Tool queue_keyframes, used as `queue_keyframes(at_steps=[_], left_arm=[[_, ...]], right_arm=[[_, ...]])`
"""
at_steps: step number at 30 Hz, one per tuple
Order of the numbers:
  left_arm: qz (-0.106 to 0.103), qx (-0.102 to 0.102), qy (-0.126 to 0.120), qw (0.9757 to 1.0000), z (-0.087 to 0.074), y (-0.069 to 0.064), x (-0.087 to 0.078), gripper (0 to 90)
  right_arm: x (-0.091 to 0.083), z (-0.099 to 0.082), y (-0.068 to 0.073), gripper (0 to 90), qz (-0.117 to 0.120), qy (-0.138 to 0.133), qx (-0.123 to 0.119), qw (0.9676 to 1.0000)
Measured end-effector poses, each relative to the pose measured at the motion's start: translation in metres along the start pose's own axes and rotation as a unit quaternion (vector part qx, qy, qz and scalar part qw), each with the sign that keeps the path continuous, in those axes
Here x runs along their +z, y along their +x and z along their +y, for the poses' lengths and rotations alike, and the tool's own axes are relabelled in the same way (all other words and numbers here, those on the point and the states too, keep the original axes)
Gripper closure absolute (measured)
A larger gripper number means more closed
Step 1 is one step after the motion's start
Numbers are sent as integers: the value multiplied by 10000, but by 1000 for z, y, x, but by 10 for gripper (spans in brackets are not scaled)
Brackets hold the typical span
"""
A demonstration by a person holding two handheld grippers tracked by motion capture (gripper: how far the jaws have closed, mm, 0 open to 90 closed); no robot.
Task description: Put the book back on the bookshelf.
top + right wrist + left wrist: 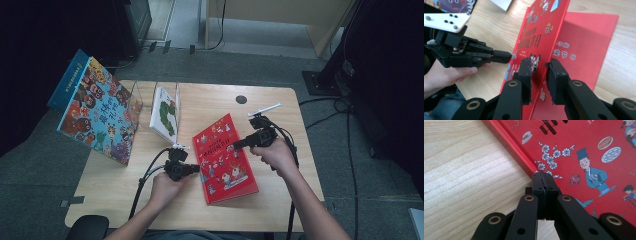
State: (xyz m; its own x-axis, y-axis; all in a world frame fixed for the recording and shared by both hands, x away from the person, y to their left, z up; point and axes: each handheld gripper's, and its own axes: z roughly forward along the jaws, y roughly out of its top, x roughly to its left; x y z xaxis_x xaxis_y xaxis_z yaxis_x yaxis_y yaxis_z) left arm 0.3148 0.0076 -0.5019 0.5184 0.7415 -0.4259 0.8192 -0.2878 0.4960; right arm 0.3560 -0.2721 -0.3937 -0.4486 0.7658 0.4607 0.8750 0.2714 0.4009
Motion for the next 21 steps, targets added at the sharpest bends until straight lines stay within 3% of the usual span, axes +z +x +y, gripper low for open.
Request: queue_keyframes(at_steps=[10,21], left_arm=[[-19,-13,-49,10000,-1,0,0,900],[-93,-46,-69,9999,1,4,-2,850]], right_arm=[[21,26,34,791,-16,311,-414,9987],[27,41,47,817,-253,769,-592,9950]])
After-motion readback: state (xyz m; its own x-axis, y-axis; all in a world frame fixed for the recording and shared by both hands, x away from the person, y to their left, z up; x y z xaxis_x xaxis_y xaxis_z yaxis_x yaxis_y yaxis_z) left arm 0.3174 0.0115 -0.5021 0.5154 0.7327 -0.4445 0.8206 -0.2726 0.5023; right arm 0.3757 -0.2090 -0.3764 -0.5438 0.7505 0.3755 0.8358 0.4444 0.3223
